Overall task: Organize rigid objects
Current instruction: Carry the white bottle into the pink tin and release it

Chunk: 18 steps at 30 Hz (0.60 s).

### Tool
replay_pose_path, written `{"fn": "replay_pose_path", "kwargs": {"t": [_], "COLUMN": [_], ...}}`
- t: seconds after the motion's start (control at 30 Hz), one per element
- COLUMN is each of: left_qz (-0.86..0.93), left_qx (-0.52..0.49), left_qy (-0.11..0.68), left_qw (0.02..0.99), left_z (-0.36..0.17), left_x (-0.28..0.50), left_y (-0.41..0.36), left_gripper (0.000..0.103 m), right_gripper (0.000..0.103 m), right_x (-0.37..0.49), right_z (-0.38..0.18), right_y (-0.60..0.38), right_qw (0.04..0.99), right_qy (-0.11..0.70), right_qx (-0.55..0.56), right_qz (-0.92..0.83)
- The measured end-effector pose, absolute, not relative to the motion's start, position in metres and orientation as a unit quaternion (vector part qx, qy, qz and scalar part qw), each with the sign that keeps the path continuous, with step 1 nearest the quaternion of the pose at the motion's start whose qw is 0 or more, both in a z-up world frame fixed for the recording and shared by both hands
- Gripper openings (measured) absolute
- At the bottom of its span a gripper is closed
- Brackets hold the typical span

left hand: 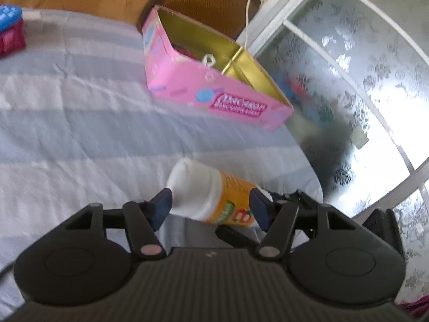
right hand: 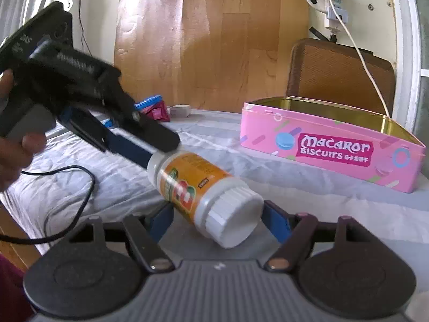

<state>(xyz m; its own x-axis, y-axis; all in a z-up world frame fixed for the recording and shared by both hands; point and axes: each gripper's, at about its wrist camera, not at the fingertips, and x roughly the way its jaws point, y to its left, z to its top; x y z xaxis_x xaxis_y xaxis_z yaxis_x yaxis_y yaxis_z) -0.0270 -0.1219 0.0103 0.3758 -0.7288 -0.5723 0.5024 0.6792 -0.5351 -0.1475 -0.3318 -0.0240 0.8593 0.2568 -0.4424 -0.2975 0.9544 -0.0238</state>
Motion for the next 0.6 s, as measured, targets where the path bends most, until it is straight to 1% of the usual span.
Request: {"fn": "replay_pose_path", "kwargs": {"t": [0.17,0.27,0.37,0.5,0.6], "left_qz": [-0.371,-0.371,-0.376,-0.376,-0.363], "left_qx": [-0.146,-0.149,-0.135,-0.126,-0.127], "left_qy": [0.411,0.407,0.404,0.391,0.391], "left_qw": [0.820,0.822,0.823,0.831,0.836], "left_z": [0.012,0.012,0.012,0.019,0.025], "left_x": [-0.019,-0.009,-0.007,-0.011,-0.015], "left_y": [-0.127,-0.133,-0.145,-0.138,-0.121], "left_gripper": [0.071,0.071,0.071,0.072,0.072], "right_gripper": [0.063,0.063,0.058,0.057,0.059], "right_x": [-0.157,-0.158,-0.153,-0.149,-0.152], "right_z": [-0.021,-0.021,-0.022,-0.026,-0.028], "right_y": [-0.331,-0.326,-0.323,-0.324,-0.329], "right_qw": [0.960,0.956,0.955,0.955,0.956], "right_qy": [0.227,0.228,0.231,0.238,0.240], "right_qx": [-0.051,-0.056,-0.047,-0.043,-0.039], "right_qz": [0.155,0.174,0.178,0.172,0.165]}}
